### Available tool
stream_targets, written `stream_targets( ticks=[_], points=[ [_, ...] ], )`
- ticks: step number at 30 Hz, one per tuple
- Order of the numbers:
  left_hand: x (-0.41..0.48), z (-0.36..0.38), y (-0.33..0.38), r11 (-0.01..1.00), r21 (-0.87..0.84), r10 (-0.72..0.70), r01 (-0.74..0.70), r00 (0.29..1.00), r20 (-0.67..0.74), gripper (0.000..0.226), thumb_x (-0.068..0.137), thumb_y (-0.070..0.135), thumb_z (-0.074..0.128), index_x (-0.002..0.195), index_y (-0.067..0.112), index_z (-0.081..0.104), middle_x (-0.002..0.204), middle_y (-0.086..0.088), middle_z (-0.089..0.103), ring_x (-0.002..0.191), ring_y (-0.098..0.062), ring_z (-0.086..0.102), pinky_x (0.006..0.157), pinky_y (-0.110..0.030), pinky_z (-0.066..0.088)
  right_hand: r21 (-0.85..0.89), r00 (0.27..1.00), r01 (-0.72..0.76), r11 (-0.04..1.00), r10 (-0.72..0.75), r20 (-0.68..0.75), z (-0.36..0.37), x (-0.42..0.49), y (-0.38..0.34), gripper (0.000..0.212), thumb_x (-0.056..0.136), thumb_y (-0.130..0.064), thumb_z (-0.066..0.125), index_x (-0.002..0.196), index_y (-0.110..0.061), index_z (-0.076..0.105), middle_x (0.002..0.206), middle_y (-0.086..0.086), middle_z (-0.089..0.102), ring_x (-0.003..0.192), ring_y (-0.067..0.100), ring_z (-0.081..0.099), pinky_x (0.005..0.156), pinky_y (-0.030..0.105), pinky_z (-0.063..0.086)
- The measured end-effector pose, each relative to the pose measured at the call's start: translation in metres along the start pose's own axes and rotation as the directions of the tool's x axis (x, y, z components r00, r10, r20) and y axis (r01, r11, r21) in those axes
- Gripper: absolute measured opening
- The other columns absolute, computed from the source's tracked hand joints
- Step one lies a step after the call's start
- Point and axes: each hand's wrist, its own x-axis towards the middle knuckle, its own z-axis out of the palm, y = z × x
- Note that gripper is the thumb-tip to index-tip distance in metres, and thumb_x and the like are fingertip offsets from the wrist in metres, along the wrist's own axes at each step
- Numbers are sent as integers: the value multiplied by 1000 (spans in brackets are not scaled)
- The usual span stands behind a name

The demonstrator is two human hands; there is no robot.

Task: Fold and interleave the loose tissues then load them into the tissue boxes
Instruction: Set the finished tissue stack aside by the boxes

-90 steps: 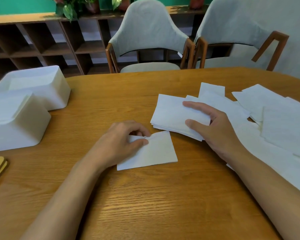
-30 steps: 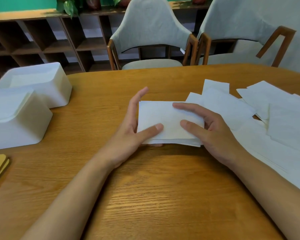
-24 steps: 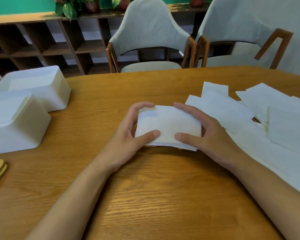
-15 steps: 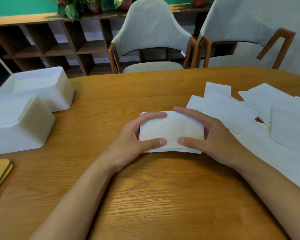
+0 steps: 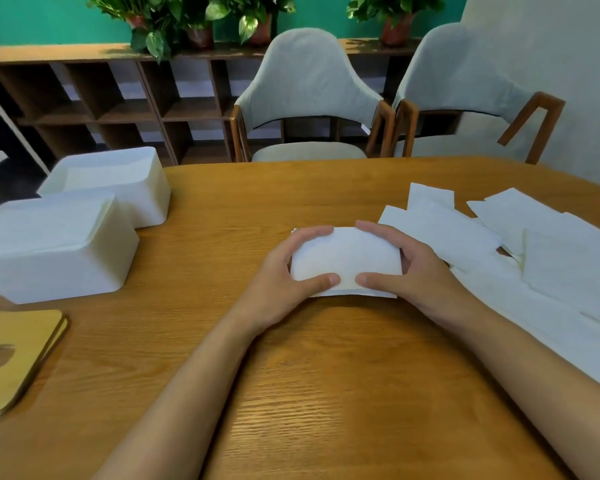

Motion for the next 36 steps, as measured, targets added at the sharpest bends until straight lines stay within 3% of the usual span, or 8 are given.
stream_targets(
  ticks=[4,8,12,15,19,25,30,36],
  points=[
    [-7,-39,17,997,70,26,-24,999,-27,63,87,22,85,140,41,57,141,19,53,128,0,51,93,-21,55,2,998,14,1000,-14,-65,16,9,-26,63,76,-49,83,130,-61,52,137,-28,42,117,3,45,84,20,55],
    [-18,-92,36,978,210,14,4,996,-87,63,88,30,83,142,44,55,146,23,49,120,16,47,83,-6,50,97,998,47,994,-42,-56,38,27,-67,60,77,-39,85,128,-53,57,145,-19,42,119,4,48,86,21,57],
    [-25,-148,54,944,322,-7,68,982,-186,63,87,42,81,143,49,52,148,25,46,126,0,47,79,-8,48,203,993,114,972,-112,-24,64,56,-114,65,77,-23,87,133,-38,58,136,-13,53,104,-15,54,81,14,56],
    [-26,-191,58,910,401,-7,110,968,-250,62,88,47,78,144,50,51,152,23,42,133,-5,40,83,-8,39,208,990,139,968,-137,-22,90,83,-145,65,77,-18,87,135,-30,59,128,-13,55,106,-3,55,74,7,51],
    [-26,-238,59,899,415,17,140,936,-351,55,91,37,78,142,41,56,146,18,49,122,0,46,80,-6,41,208,990,142,968,-143,-12,128,122,-171,63,75,-23,88,130,-34,60,129,-9,58,117,12,56,86,25,56],
    [-10,-304,46,931,302,-42,204,884,-466,50,93,28,78,141,32,62,144,4,57,125,-22,60,91,-32,60,196,988,156,968,-150,-42,175,189,-201,57,76,-23,87,127,-31,62,115,-7,65,104,11,63,85,35,59],
    [14,-343,23,877,362,-93,317,849,-521,47,96,30,75,142,33,62,137,3,61,104,-19,69,62,-24,50,69,990,135,988,-132,-47,212,242,-202,56,77,-27,87,128,-26,64,115,-7,65,106,13,62,92,41,58],
    [33,-374,1,734,522,-138,433,849,-510,48,91,35,79,137,31,66,132,1,63,107,-20,66,68,-22,50,-169,983,184,968,-179,44,238,276,-196,58,80,-34,84,132,-22,63,111,-6,63,106,15,57,83,28,52]
  ],
)
